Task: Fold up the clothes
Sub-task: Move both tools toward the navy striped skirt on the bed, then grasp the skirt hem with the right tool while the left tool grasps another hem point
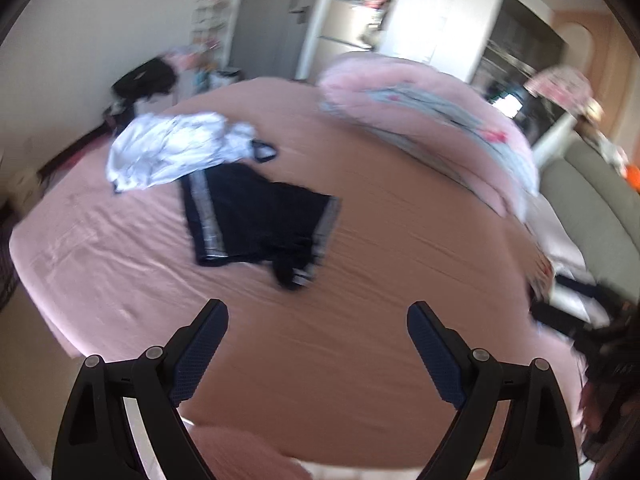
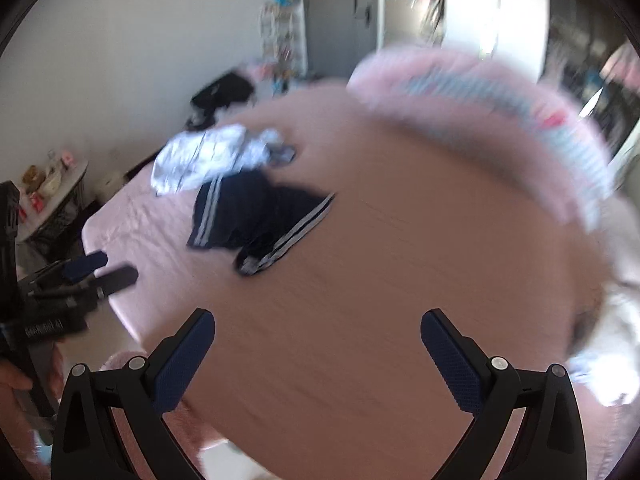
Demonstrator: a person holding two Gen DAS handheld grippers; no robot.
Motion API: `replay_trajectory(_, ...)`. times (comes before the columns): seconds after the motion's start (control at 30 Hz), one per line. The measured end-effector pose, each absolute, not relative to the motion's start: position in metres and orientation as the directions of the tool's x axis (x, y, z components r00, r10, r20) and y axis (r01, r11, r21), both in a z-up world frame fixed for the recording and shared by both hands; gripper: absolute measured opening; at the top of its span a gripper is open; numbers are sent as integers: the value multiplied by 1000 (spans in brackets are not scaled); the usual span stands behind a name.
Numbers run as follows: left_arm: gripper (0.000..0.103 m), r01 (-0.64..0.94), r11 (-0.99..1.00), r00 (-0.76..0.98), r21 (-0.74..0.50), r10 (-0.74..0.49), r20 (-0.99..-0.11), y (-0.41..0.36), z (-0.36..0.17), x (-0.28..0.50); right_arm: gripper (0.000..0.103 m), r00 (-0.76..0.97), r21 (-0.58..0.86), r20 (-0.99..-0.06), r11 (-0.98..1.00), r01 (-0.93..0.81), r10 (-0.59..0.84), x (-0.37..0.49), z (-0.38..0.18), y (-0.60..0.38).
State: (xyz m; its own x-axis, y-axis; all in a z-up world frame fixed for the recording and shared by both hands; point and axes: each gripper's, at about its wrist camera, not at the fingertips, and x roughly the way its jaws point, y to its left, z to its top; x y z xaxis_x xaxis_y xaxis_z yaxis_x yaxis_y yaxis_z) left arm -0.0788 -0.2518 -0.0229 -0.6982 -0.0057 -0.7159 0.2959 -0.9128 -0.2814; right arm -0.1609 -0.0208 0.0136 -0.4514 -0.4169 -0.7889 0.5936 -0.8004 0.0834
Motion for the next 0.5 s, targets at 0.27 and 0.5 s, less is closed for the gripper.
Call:
replay_trajectory(0.27,91,386,-846,-611,-367,64,-789,-336,-104,-146,103,-349,91,-873,-816,570,-342,-231,-78,-111)
replay_trajectory(0.5,91,447,-766,-555,-463,168,-815,-384,-171,-193,100,-283,152,-905,-862,483,-318,-285,-153,-162)
